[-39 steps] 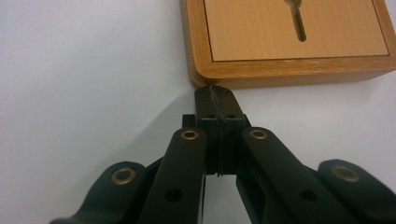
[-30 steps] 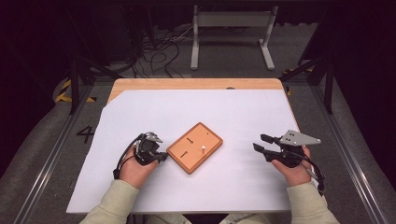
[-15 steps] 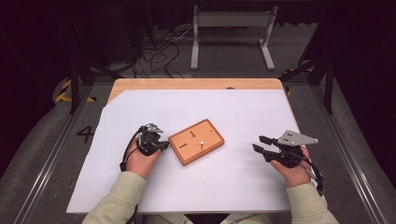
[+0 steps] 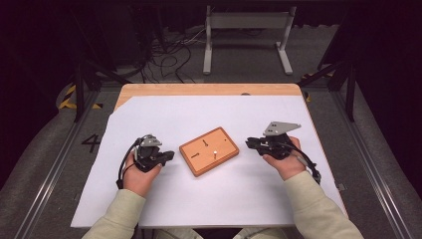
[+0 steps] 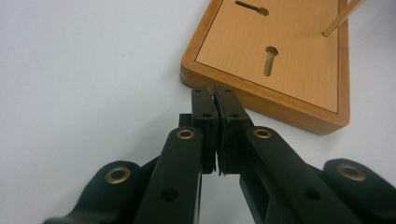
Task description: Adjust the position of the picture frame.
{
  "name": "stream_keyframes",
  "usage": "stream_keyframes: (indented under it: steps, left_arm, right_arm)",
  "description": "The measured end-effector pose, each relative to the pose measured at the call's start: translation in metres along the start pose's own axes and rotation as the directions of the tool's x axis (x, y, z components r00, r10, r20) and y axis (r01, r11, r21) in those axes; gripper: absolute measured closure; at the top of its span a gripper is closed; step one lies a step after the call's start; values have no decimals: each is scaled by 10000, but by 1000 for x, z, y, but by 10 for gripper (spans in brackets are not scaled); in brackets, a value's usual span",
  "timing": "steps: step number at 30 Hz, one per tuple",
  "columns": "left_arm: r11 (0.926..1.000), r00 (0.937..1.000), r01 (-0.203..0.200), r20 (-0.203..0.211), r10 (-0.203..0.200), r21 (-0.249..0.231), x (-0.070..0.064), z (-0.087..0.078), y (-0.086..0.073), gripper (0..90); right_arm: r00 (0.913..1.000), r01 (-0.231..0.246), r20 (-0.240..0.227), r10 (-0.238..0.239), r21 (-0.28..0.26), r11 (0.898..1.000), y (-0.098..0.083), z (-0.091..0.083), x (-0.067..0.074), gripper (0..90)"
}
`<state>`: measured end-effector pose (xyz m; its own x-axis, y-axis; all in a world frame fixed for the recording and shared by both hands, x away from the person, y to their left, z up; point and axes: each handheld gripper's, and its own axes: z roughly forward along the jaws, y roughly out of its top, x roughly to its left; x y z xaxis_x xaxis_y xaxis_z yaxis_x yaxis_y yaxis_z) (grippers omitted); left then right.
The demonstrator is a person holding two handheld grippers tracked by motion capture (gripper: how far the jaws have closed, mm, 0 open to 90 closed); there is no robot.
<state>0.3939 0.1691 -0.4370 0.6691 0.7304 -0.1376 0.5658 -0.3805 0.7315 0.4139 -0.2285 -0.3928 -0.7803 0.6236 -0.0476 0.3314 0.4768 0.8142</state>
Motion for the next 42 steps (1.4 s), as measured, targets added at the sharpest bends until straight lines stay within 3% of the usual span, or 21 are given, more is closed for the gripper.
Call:
stream_keyframes:
  steps: [2,5,12,14,17,21,24,28,30,34,39,42]
  left_arm:
    - [9998,9999,-86,-67,85,-158,0,-4,-3,859]
    - [9994,9999,92,-70,-95,-320,2,-10,-7,849]
    - [9982,9998,193,59,-190,-576,3,-19,-15,812]
    - [9975,9996,264,87,-259,-653,1,-23,-18,807]
    - [9973,9995,307,110,-301,-674,2,-27,-23,796]
    - [9968,9989,460,55,-457,-652,2,-31,-30,785]
    - [9964,9987,505,-2,-506,-678,3,-36,-34,785]
    - [9952,9977,669,-45,-674,-721,4,-40,-39,785]
    - [9944,9968,802,34,-801,-685,3,-42,-41,783]
    - [9955,9977,661,-95,-669,-683,4,-42,-45,782]
    - [9946,9969,769,-114,-779,-703,6,-45,-47,781]
    - [9948,9971,749,-117,-758,-691,6,-44,-48,781]
  right_arm:
    - [9999,112,-57,-111,180,9998,12,12,-2,852]
    - [9994,288,-202,-281,395,9988,26,24,-4,854]
    - [9977,587,-390,-551,984,9934,46,50,-7,871]
    - [9939,1030,-534,-969,1266,9866,57,66,-8,900]
    - [9915,1204,-649,-1126,1330,9838,62,75,-8,900]
    - [9923,1002,-898,-850,1814,9783,69,96,-12,900]
    - [9945,938,-655,-814,2180,9714,72,108,-14,900]
    - [9951,851,-673,-728,2049,9751,76,125,-18,900]
    - [9948,933,-622,-809,2340,9677,77,135,-19,900]
    - [9956,880,-534,-770,2518,9638,79,151,-20,900]
    - [9965,832,-398,-742,3323,9395,77,169,-22,900]
    - [9970,762,-373,-675,3427,9363,77,171,-22,900]
